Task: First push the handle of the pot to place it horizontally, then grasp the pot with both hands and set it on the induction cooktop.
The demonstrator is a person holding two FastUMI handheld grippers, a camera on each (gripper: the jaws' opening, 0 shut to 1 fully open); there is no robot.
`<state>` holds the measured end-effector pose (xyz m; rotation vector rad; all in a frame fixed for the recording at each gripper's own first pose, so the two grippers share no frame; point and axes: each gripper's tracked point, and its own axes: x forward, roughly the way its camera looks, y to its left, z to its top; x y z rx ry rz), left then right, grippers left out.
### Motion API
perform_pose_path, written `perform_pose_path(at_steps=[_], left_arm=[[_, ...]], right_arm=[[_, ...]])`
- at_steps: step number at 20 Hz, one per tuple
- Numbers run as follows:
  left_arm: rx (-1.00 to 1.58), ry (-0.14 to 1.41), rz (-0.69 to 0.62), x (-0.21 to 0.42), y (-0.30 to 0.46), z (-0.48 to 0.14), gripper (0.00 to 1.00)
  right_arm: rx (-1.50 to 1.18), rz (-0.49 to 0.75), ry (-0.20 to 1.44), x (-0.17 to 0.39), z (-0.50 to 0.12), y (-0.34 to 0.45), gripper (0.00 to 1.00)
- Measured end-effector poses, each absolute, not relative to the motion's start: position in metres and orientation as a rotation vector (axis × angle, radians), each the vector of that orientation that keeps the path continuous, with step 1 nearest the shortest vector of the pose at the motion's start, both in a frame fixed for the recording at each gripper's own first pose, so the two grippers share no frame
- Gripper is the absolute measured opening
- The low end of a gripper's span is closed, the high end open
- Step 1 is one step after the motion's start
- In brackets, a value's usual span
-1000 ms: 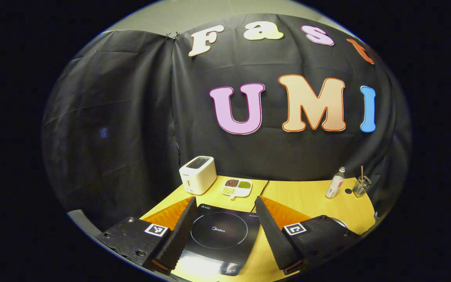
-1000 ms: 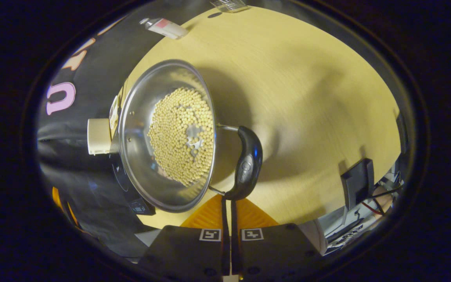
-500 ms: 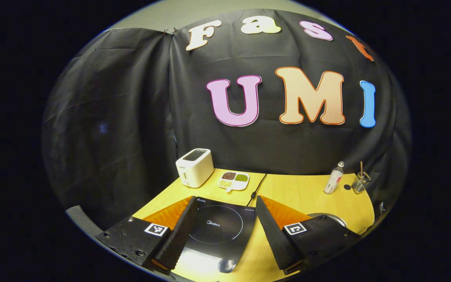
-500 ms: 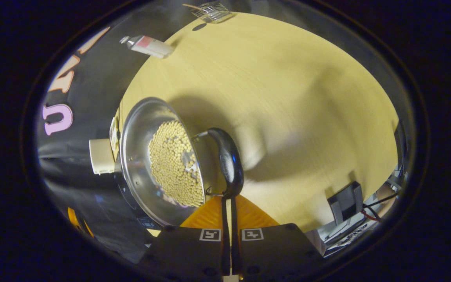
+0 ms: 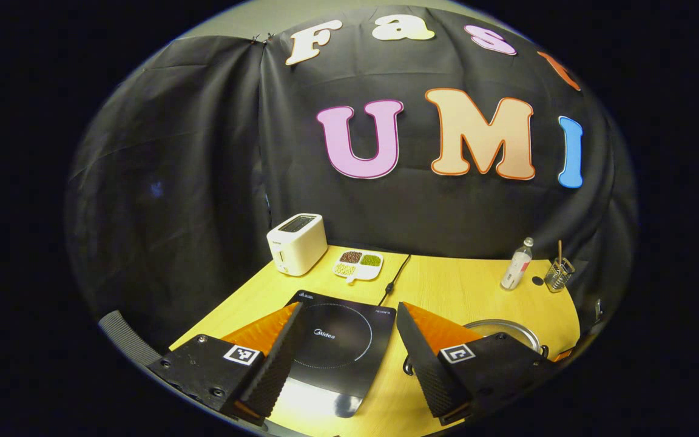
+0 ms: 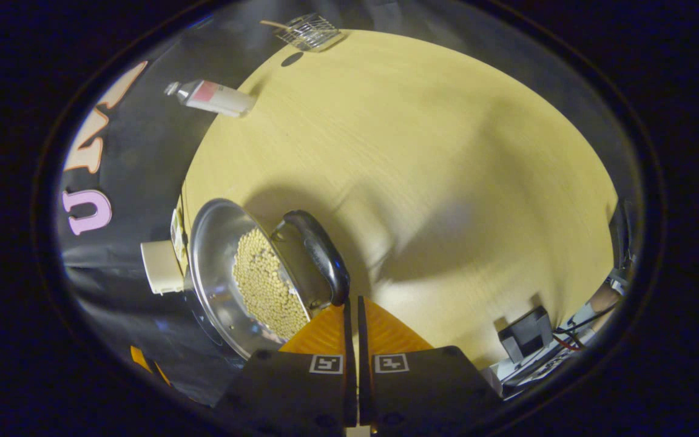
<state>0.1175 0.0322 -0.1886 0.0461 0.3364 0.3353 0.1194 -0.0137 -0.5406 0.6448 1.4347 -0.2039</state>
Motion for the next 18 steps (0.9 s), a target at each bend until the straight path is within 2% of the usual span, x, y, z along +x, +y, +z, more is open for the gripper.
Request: perform_pose_path(at_steps=[2, 3, 4, 5, 11, 12, 18], left_arm=[[0.038, 0.348, 0.340, 0.115, 0.031, -0.195, 0.93], [0.032, 0.353, 0.342, 0.115, 0.031, -0.197, 0.92], [0.027, 0.360, 0.346, 0.114, 0.031, -0.199, 0.92], [0.021, 0.364, 0.350, 0.113, 0.033, -0.201, 0.92], [0.017, 0.384, 0.357, 0.108, 0.036, -0.206, 0.93], [0.016, 0.389, 0.352, 0.108, 0.036, -0.208, 0.92], [0.001, 0.424, 0.309, 0.108, 0.030, -0.225, 0.93]], right_arm=[[0.653, -0.204, 1.429, 0.124, -0.539, -0.016, 0.00], [0.655, -0.206, 1.429, 0.125, -0.539, -0.016, 0.05], [0.655, -0.204, 1.430, 0.126, -0.539, -0.016, 0.05], [0.654, -0.202, 1.430, 0.127, -0.539, -0.016, 0.00], [0.670, -0.177, 1.431, 0.125, -0.538, -0.010, 0.00], [0.670, -0.172, 1.428, 0.124, -0.537, -0.010, 0.05], [0.674, -0.174, 1.364, 0.119, -0.524, -0.013, 0.05]])
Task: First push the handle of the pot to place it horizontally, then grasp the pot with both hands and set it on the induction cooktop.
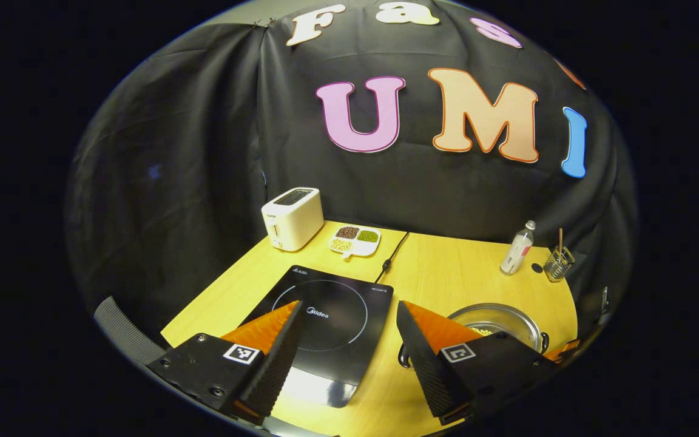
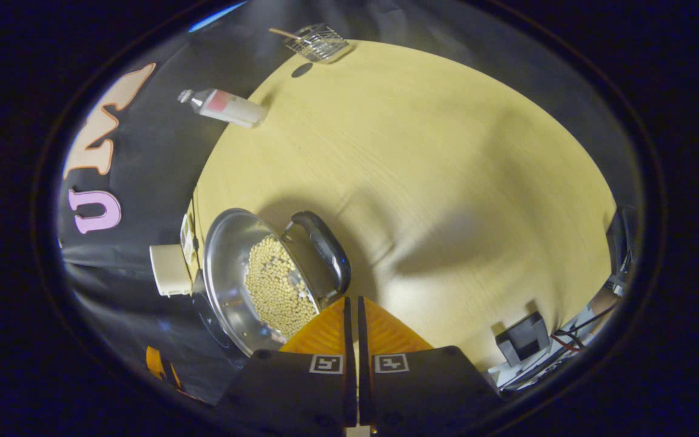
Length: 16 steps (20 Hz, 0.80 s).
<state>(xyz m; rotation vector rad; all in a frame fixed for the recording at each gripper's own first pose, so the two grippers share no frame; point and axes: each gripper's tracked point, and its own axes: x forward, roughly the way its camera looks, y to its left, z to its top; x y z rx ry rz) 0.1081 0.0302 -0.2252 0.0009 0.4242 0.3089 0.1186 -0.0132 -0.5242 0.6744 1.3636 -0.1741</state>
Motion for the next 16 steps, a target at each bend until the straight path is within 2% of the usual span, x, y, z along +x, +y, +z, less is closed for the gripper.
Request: perform_pose_path(at_steps=[1, 2, 8, 9, 10, 12, 15, 16], left_arm=[[-0.001, 0.432, 0.298, 0.109, 0.029, -0.228, 0.93], [-0.002, 0.438, 0.287, 0.108, 0.028, -0.231, 0.93], [-0.017, 0.456, 0.221, 0.102, 0.029, -0.240, 0.93], [-0.019, 0.458, 0.210, 0.101, 0.031, -0.240, 0.93], [-0.020, 0.462, 0.198, 0.099, 0.033, -0.241, 0.93], [-0.017, 0.473, 0.173, 0.096, 0.040, -0.241, 0.93], [0.009, 0.485, 0.132, 0.093, 0.047, -0.241, 0.93], [0.022, 0.493, 0.113, 0.091, 0.049, -0.241, 0.92]], right_arm=[[0.684, -0.162, 1.350, 0.122, -0.520, -0.012, 0.05], [0.681, -0.155, 1.338, 0.119, -0.513, -0.013, 0.17], [0.595, -0.134, 1.223, 0.114, -0.480, -0.020, 0.18], [0.575, -0.131, 1.212, 0.107, -0.481, -0.018, 0.31], [0.555, -0.128, 1.194, 0.109, -0.466, -0.019, 0.38], [0.537, -0.110, 1.159, 0.105, -0.445, -0.015, 0.38], [0.549, -0.063, 1.123, 0.098, -0.417, 0.000, 0.60], [0.544, -0.045, 1.116, 0.097, -0.408, 0.002, 0.75]])
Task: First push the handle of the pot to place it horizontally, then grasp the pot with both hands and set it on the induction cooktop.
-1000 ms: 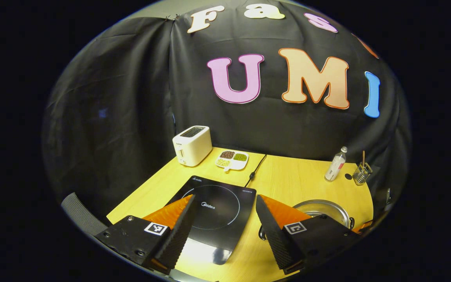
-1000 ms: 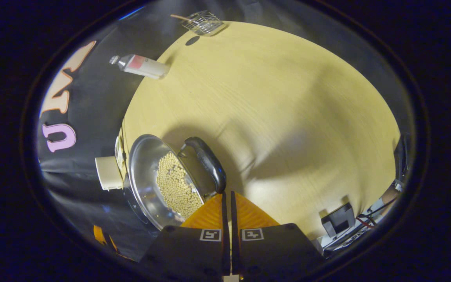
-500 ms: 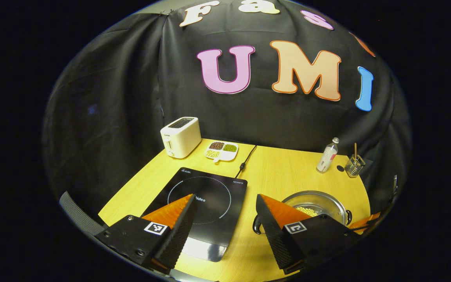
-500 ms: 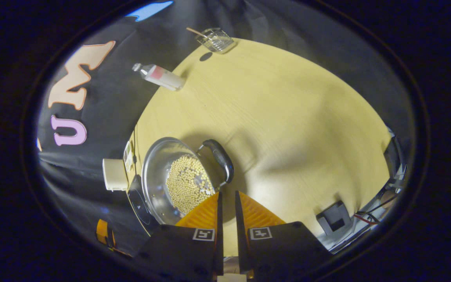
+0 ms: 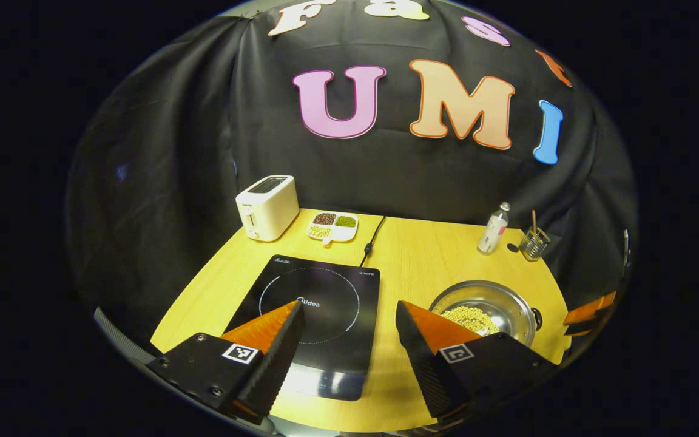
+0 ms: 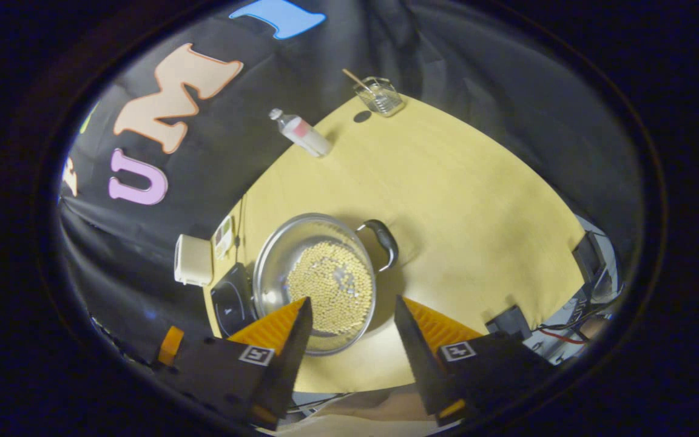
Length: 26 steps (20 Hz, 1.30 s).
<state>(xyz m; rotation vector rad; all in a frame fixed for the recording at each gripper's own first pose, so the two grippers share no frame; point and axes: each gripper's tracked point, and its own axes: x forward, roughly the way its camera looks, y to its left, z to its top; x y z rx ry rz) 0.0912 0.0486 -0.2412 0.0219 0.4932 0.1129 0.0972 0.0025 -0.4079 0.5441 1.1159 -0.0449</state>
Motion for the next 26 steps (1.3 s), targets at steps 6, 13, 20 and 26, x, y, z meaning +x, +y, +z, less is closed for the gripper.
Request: perform_pose_path(at_steps=[6, 13, 20, 26], left_arm=[[0.046, 0.511, 0.000, 0.087, 0.042, -0.236, 0.93], [-0.071, 0.606, -0.056, 0.083, 0.017, -0.259, 0.93], [-0.122, 0.747, -0.036, 0.086, -0.003, -0.297, 0.94], [-0.151, 0.873, -0.036, 0.093, -0.032, -0.340, 0.94]], right_arm=[[0.436, 0.033, 1.041, 0.110, -0.369, 0.004, 0.94], [0.353, 0.093, 1.044, 0.136, -0.362, -0.011, 0.94], [0.262, 0.135, 1.187, 0.159, -0.418, -0.035, 1.00], [0.234, 0.189, 1.367, 0.164, -0.471, -0.046, 0.94]])
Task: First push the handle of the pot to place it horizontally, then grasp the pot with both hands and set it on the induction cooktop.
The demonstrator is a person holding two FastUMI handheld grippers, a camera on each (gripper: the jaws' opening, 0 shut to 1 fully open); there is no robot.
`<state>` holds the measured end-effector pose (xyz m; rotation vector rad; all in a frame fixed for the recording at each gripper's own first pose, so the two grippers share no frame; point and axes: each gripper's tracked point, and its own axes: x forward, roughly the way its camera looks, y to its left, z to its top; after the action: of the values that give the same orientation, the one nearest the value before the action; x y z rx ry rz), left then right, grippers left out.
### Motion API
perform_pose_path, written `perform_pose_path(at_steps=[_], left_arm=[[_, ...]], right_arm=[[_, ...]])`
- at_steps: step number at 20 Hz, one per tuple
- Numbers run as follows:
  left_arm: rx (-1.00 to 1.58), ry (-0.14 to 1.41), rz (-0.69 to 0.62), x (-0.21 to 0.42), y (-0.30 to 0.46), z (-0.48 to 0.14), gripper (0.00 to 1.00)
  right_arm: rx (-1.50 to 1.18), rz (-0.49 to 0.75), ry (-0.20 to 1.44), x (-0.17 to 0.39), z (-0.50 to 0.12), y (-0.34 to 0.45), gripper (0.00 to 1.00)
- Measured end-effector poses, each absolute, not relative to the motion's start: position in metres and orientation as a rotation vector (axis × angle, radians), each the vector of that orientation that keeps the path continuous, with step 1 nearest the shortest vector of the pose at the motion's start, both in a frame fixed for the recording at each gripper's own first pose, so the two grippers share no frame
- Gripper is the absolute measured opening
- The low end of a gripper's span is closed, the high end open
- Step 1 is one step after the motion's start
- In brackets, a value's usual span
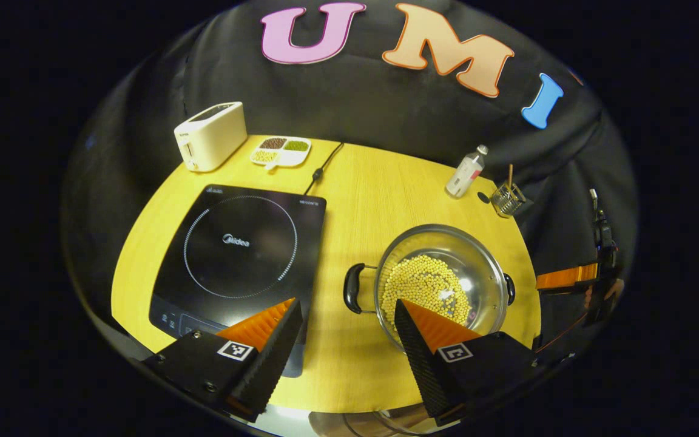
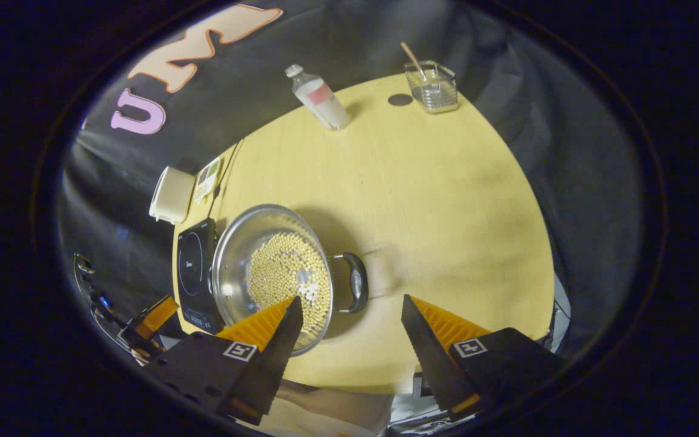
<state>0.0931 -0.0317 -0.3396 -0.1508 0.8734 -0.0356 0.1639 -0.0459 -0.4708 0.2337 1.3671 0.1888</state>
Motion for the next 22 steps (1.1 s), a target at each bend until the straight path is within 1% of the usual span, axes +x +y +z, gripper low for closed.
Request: perform_pose_path(at_steps=[4, 5, 6, 7, 8, 9, 15, 16, 17, 18, 19, 20, 21, 22], left_arm=[[-0.165, 0.978, -0.049, 0.096, -0.041, -0.367, 0.95], [-0.171, 0.994, -0.050, 0.098, -0.041, -0.371, 0.95], [-0.170, 1.011, -0.048, 0.102, -0.040, -0.375, 0.95], [-0.167, 1.042, -0.040, 0.105, -0.038, -0.382, 0.95], [-0.171, 1.065, -0.042, 0.106, -0.038, -0.385, 0.95], [-0.179, 1.082, -0.047, 0.110, -0.039, -0.389, 0.95], [-0.231, 1.184, -0.096, 0.127, -0.056, -0.412, 0.95], [-0.227, 1.203, -0.092, 0.130, -0.055, -0.417, 0.95], [-0.229, 1.213, -0.092, 0.132, -0.055, -0.418, 0.95], [-0.234, 1.220, -0.096, 0.135, -0.055, -0.421, 1.00], [-0.236, 1.231, -0.100, 0.137, -0.056, -0.423, 0.95], [-0.234, 1.240, -0.100, 0.138, -0.055, -0.426, 0.94], [-0.234, 1.251, -0.100, 0.140, -0.054, -0.430, 0.93], [-0.237, 1.260, -0.098, 0.140, -0.054, -0.433, 0.93]], right_arm=[[0.261, 0.213, 1.470, 0.162, -0.501, -0.048, 0.93], [0.276, 0.222, 1.489, 0.164, -0.506, -0.048, 1.00], [0.297, 0.229, 1.509, 0.164, -0.510, -0.046, 0.93], [0.319, 0.234, 1.527, 0.167, -0.516, -0.044, 0.92], [0.334, 0.242, 1.540, 0.161, -0.527, -0.053, 0.91], [0.347, 0.248, 1.553, 0.169, -0.523, -0.040, 0.91], [0.457, 0.308, 1.621, 0.171, -0.535, -0.024, 0.90], [0.462, 0.317, 1.627, 0.167, -0.538, -0.019, 0.88], [0.462, 0.327, 1.634, 0.165, -0.541, -0.016, 0.97], [0.461, 0.335, 1.644, 0.163, -0.544, -0.012, 0.97], [0.457, 0.343, 1.654, 0.161, -0.547, -0.010, 0.96], [0.446, 0.345, 1.661, 0.158, -0.550, -0.009, 0.97], [0.431, 0.347, 1.662, 0.157, -0.554, -0.008, 0.87], [0.428, 0.351, 1.660, 0.157, -0.557, -0.007, 0.87]])
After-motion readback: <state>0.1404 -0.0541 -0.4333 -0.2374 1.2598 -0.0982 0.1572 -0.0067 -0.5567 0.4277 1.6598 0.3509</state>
